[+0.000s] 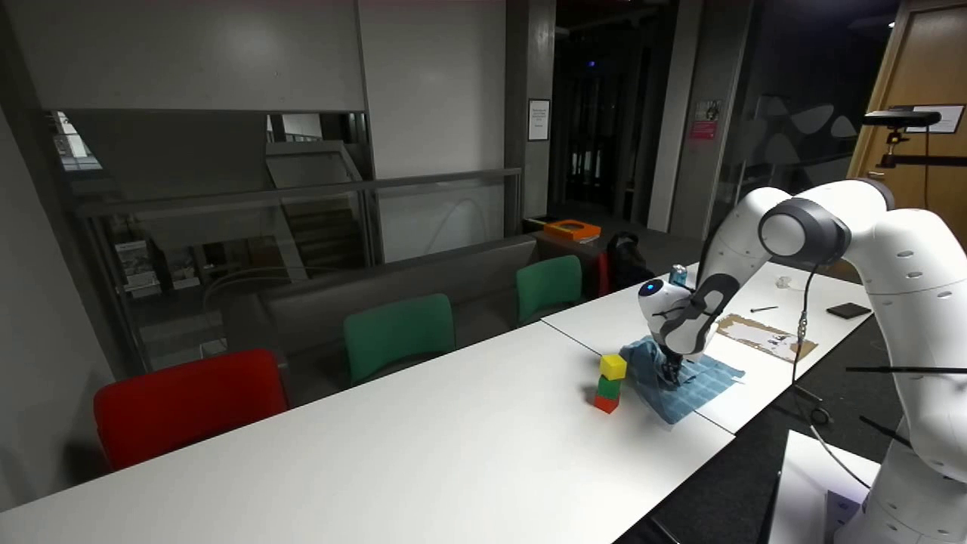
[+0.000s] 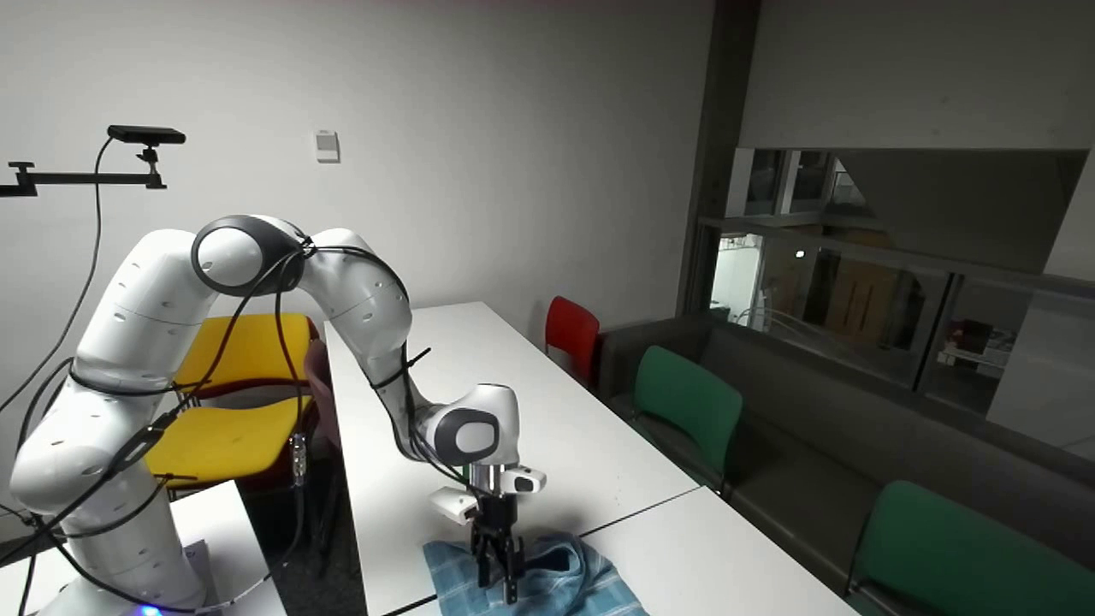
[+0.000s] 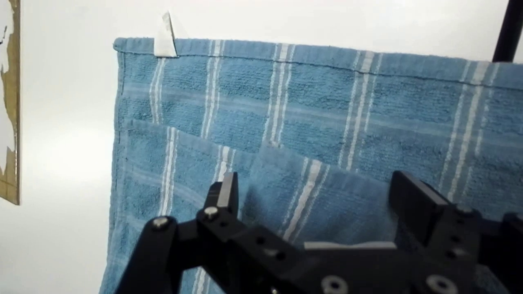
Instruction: Unfold the cloth
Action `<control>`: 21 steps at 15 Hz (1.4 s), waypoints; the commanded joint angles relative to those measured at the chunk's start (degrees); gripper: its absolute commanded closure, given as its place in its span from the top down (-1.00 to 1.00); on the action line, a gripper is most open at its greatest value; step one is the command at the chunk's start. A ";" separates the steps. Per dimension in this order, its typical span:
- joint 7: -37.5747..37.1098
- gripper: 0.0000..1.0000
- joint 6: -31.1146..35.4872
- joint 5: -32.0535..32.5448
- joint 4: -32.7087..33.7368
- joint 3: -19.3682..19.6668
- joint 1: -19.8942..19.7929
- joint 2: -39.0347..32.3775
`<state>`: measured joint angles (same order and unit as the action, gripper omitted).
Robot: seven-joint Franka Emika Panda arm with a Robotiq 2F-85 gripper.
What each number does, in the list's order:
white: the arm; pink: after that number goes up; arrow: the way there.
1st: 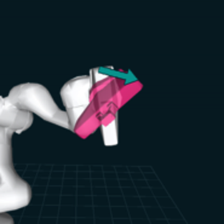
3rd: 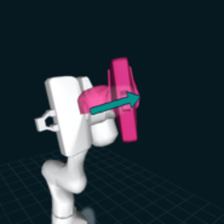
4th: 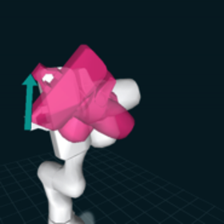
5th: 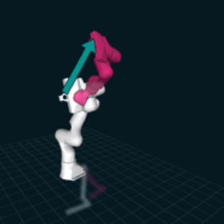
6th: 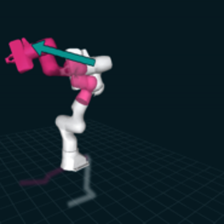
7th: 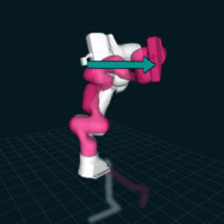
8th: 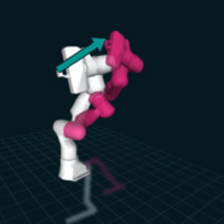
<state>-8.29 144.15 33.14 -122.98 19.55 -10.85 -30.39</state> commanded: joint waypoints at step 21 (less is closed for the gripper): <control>0.20 1.00 6.56 23.40 -0.28 3.90 0.86 -0.25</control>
<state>-8.42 147.28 50.48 -122.54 23.01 -9.16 -31.02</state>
